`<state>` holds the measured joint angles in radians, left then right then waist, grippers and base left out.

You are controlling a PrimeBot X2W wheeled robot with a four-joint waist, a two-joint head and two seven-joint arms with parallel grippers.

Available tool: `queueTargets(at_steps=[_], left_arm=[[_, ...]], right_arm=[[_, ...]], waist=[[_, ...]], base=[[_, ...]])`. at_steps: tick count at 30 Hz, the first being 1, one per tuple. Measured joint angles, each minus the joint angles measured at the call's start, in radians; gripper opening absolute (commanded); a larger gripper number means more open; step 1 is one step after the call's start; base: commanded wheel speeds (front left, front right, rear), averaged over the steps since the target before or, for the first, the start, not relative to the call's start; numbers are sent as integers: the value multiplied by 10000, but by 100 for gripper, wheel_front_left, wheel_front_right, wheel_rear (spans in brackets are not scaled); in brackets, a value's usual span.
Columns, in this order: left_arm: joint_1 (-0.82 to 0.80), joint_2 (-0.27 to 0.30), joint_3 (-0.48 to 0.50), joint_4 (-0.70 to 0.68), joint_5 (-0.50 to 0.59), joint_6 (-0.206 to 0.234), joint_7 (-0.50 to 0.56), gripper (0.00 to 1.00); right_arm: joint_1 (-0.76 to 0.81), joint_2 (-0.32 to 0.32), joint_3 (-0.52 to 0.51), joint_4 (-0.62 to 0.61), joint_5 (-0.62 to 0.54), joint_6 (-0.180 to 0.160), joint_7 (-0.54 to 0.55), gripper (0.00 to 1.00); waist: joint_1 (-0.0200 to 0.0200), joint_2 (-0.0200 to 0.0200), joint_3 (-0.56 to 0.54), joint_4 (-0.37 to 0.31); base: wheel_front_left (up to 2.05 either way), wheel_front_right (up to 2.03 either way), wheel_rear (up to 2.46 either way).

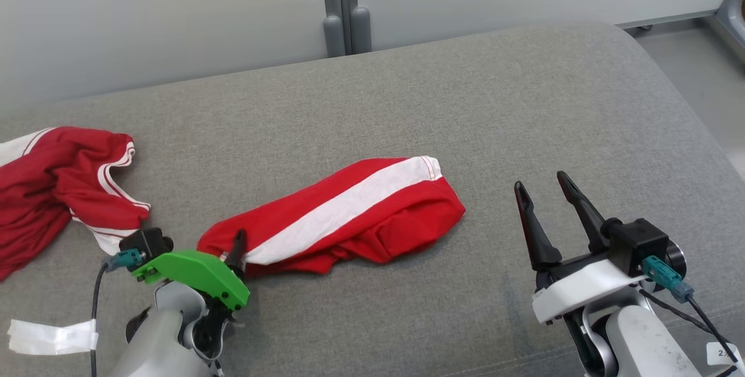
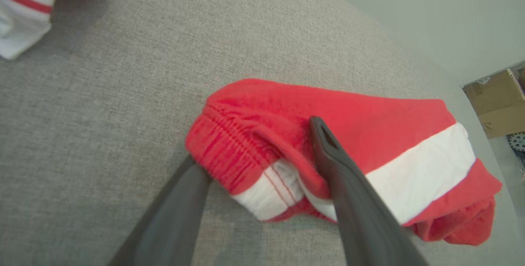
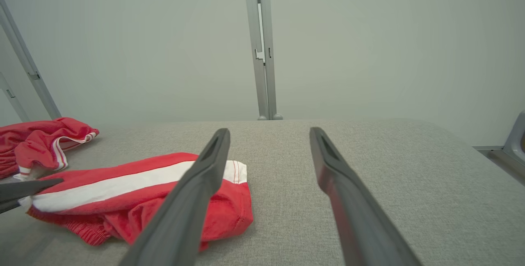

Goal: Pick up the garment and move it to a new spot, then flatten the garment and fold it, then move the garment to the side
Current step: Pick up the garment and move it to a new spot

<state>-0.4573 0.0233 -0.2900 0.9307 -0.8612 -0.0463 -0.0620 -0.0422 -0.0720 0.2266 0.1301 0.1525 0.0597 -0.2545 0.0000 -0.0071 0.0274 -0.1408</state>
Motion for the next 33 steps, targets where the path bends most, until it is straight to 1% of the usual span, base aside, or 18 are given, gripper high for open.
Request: queueTargets(at_steps=[1,3,7,9,12,15,20,25,29,30,33], left_arm=[[103,2,-44,-17,-201,-169,105,100],[290,4,-173,-36,-487,-322,188,100],[356,12,-915,-50,-477,-372,631,100],[359,10,-1321,-56,-309,-380,861,100],[361,12,-1641,-73,-119,-414,1091,100],[361,12,-1701,-109,140,-401,1089,100],[360,15,-1900,-301,416,-307,1047,100],[352,27,-2057,-414,894,48,863,100],[352,224,-2226,-543,1250,203,771,100],[352,272,-2226,-587,1256,230,734,100],[352,384,-2303,-679,1471,474,568,100]], right_arm=[[34,-2,-4,-2,0,0,0,100],[85,8,23,0,0,2,0,100],[96,10,54,0,0,8,0,100],[96,10,65,-4,0,13,0,100],[96,12,71,-13,0,13,0,100],[97,12,61,-38,0,13,0,100],[125,-6,-171,-134,0,-4,0,100],[130,-19,-280,-244,0,-13,0,100],[156,-17,-316,-267,0,-17,0,100],[159,-17,-324,-268,-2,-71,0,100],[219,-15,-332,-270,-2,-86,0,100]], waist=[[0,0,-34,33],[0,0,-88,74],[0,0,-127,89],[0,0,-134,88],[0,0,-138,93],[0,0,-133,115],[0,0,-118,232],[0,0,-106,441],[0,0,-126,617],[0,0,-137,658],[0,0,-189,772]], base=[[0,0,0],[0,0,0],[0,0,0],[0,0,0],[0,0,0],[0,0,0],[0,0,0],[0,0,0],[0,0,0],[0,0,0],[0,0,0]])
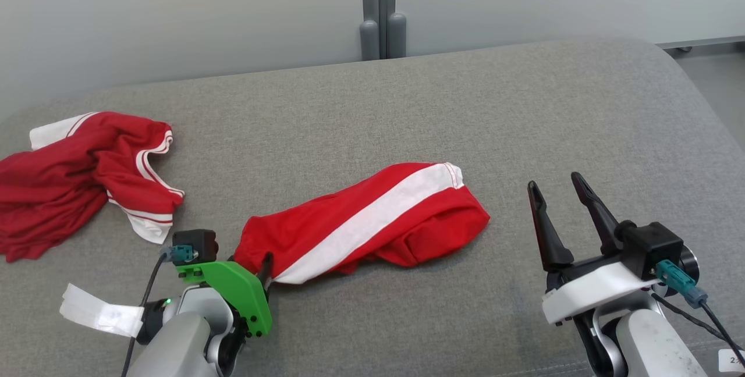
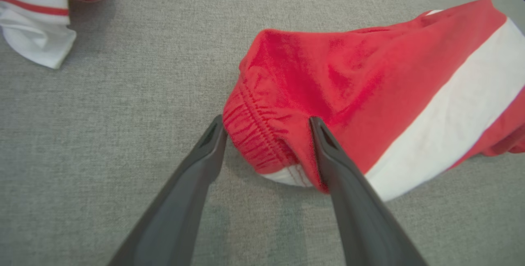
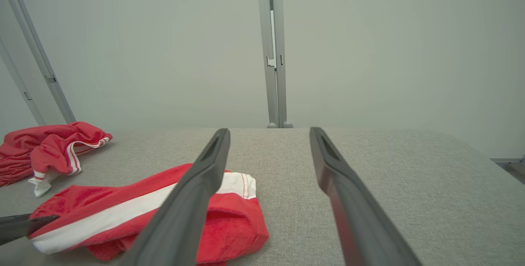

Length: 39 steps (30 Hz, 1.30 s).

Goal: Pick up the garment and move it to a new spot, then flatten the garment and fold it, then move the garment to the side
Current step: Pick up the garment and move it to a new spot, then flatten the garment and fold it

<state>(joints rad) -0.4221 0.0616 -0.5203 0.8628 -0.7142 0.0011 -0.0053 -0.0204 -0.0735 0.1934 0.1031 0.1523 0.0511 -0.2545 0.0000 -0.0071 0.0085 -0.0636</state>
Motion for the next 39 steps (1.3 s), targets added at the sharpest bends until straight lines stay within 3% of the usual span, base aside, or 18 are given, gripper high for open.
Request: queueTargets(at_steps=[13,21,30,39], left_arm=[[457,153,384,-1039,-221,92,-625,100],[807,142,523,-1998,-234,117,-1212,100],[960,50,77,-3122,-90,320,-1384,100],[942,-44,-142,-4460,529,627,-1818,100]], right_arm=[[127,-17,-6,-4,-6,6,0,100],[136,-451,-184,278,-35,115,0,100],[-517,-874,-456,1269,265,343,418,100],[-1660,-872,-497,2013,583,458,784,100]], waist=[[0,0,-195,157],[0,0,-261,273],[0,0,-107,802],[0,0,315,1458]], base=[[0,0,0],[0,0,0],[0,0,0],[0,0,0]])
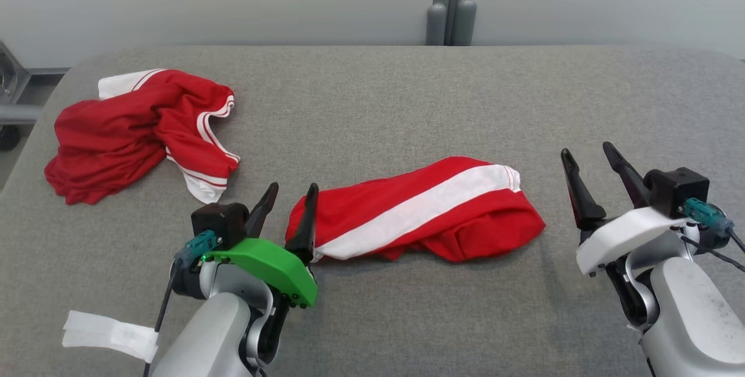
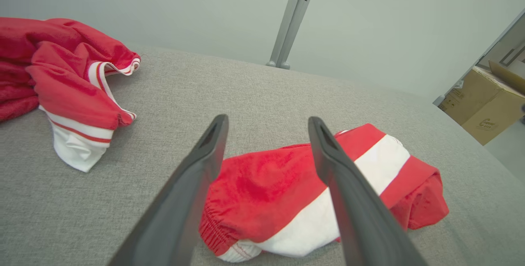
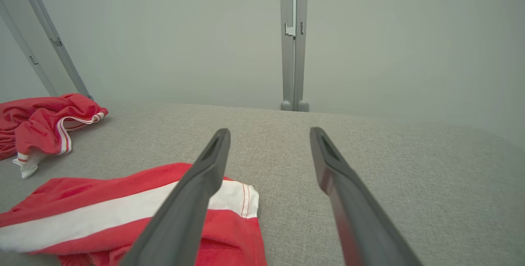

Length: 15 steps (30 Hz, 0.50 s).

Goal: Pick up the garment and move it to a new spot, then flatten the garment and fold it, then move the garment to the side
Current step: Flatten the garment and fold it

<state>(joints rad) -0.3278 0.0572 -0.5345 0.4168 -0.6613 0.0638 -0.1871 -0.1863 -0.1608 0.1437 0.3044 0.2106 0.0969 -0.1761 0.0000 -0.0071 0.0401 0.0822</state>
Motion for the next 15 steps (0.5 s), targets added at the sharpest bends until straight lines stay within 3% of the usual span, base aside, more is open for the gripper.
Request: queueTargets(at_steps=[15], left_arm=[[426,111,138,-1091,443,336,-134,100]], right_arm=[[-1356,-654,-104,1678,483,173,1152,100]], waist=[[0,0,1118,776]], base=[[0,0,0]])
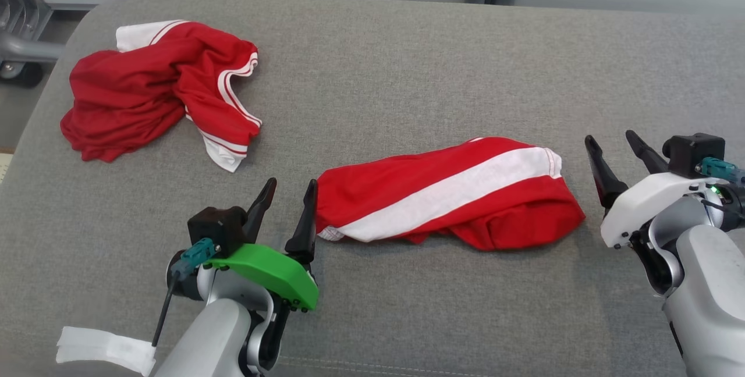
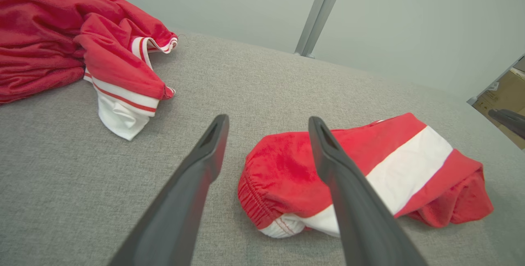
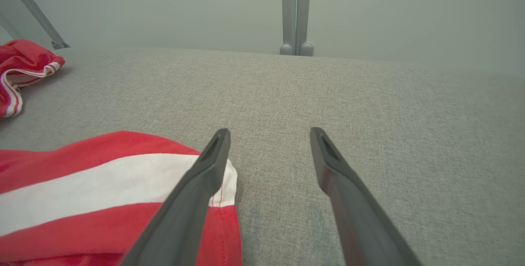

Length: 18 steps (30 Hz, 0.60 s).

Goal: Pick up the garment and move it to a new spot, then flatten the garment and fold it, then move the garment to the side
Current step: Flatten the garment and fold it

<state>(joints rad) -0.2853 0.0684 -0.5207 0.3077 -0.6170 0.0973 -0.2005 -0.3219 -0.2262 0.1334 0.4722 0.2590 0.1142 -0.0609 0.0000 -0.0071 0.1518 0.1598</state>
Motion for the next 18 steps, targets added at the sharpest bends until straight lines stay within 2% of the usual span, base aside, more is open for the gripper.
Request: queueTargets(at_steps=[9,18], left_arm=[[39,4,81,-453,71,96,-42,100],[186,17,104,-966,219,100,-25,100]], right_arm=[[-199,-59,667,884,514,92,648,100],[-868,-109,1820,934,1216,102,940,100]], waist=[[0,0,573,332],[0,0,820,350]], base=[[0,0,0],[0,0,0]])
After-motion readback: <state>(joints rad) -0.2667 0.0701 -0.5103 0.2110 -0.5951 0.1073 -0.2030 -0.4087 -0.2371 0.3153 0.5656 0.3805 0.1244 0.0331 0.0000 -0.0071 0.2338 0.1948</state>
